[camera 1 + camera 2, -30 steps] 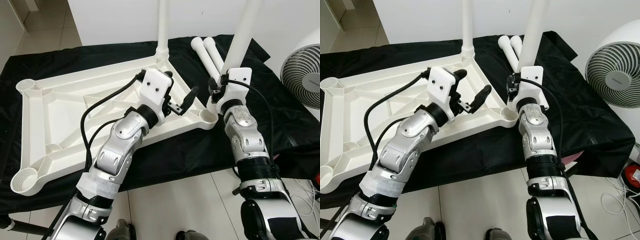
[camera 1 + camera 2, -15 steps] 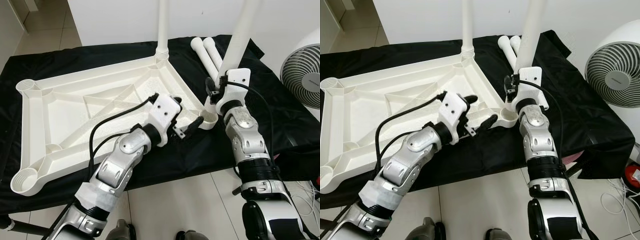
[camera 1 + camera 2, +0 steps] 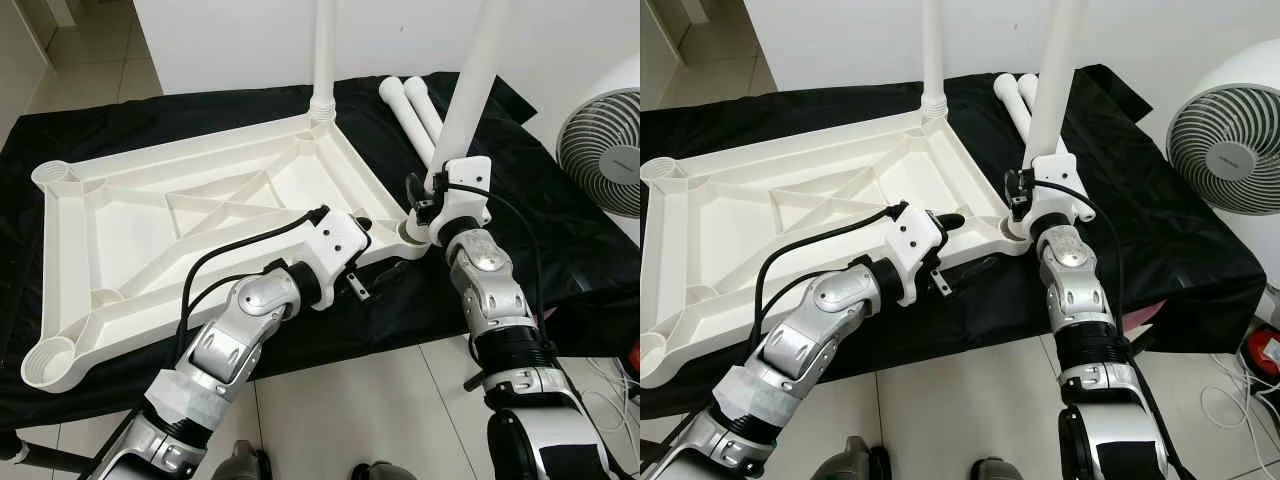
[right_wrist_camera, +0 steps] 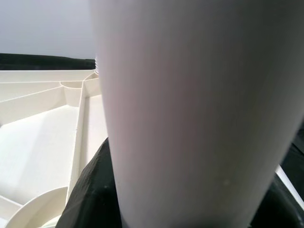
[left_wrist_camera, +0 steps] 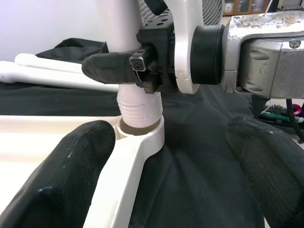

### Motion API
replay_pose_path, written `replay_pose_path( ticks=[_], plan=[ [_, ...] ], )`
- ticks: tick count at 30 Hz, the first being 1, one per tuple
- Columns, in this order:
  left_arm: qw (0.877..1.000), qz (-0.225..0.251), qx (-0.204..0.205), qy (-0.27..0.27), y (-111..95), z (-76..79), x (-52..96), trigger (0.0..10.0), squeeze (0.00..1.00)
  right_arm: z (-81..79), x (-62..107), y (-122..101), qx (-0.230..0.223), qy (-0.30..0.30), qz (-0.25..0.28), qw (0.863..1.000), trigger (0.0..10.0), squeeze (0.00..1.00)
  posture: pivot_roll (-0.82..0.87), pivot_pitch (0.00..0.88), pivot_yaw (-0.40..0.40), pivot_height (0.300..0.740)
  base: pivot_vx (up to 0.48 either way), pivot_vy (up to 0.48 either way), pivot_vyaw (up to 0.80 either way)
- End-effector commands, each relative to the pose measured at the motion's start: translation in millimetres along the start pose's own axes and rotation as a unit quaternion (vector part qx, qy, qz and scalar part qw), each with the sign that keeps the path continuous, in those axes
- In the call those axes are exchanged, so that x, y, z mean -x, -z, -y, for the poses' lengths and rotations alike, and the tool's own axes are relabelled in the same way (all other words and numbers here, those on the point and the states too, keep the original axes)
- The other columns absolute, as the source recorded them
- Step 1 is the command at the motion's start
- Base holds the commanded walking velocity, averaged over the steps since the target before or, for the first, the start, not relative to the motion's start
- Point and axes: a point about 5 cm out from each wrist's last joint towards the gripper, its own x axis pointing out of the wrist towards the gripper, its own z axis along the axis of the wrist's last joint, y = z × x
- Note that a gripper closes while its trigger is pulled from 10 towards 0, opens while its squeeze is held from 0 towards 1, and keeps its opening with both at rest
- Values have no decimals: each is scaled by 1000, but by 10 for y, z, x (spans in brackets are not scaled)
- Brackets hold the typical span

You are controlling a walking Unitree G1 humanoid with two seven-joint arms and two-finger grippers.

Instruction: Building children table

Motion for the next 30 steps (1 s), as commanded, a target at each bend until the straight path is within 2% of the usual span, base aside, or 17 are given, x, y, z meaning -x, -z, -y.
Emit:
replay_pose_path(
  ticks=[1, 10, 14, 17, 22, 26, 30],
  plan=[
    [1000, -7, 2, 14, 1, 31, -8, 10000, 0, -73, -12, 115, 1, -20, -26, 999, 10000, 0, -70, 97, 38, 740, 0, 0, 0],
    [1000, -10, 4, 13, -8, 35, -5, 10000, 0, -114, -26, 209, 25, -56, -48, 997, 10000, 0, -65, 101, 37, 740, 0, 0, 0],
    [1000, -10, 5, 13, -13, 26, -1, 10000, 0, -140, -3, 246, 50, -87, -59, 993, 10000, 0, -65, 101, 36, 740, 0, 0, 0],
    [1000, -9, 5, 13, -20, 26, 0, 10000, 0, -149, 63, 230, 70, -129, -56, 988, 10000, 0, -66, 101, 37, 740, 0, 0, 0],
    [1000, -9, 7, 16, -24, 36, -8, 10000, 0, -89, 157, 252, 82, -156, -60, 983, 10000, 0, -75, 109, 38, 740, 0, 0, 0],
    [1000, -9, 9, 18, -25, 47, -11, 10000, 0, -45, 211, 285, 81, -170, -63, 980, 10000, 0, -75, 109, 38, 740, 0, 0, 0],
    [1000, -9, 9, 22, -28, 55, -18, 10000, 0, 33, 237, 301, 58, -169, -63, 982, 10000, 0, -82, 112, 46, 740, 0, 0, 0]
  ],
)
